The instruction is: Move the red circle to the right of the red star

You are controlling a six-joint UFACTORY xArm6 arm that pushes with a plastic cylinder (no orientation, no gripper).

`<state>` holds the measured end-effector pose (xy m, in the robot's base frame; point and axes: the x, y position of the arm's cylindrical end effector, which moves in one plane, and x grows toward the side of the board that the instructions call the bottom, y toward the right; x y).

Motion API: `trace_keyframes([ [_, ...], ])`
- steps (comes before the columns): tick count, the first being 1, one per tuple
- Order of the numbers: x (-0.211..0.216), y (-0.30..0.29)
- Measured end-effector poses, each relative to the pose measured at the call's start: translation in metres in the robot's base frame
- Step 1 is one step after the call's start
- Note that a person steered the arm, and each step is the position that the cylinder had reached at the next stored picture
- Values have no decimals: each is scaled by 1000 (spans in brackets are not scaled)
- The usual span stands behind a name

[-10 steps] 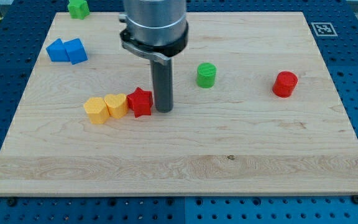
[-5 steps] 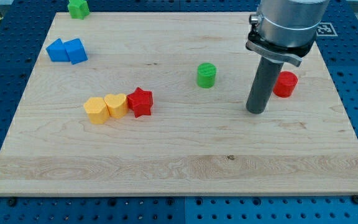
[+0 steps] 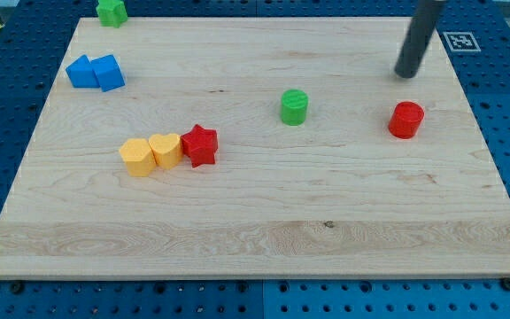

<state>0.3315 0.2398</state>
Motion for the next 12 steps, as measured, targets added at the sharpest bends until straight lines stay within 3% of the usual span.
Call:
trace_keyframes([
  [1, 28, 33],
  [3, 95, 15],
  [7, 96, -149],
  [12, 96, -301],
])
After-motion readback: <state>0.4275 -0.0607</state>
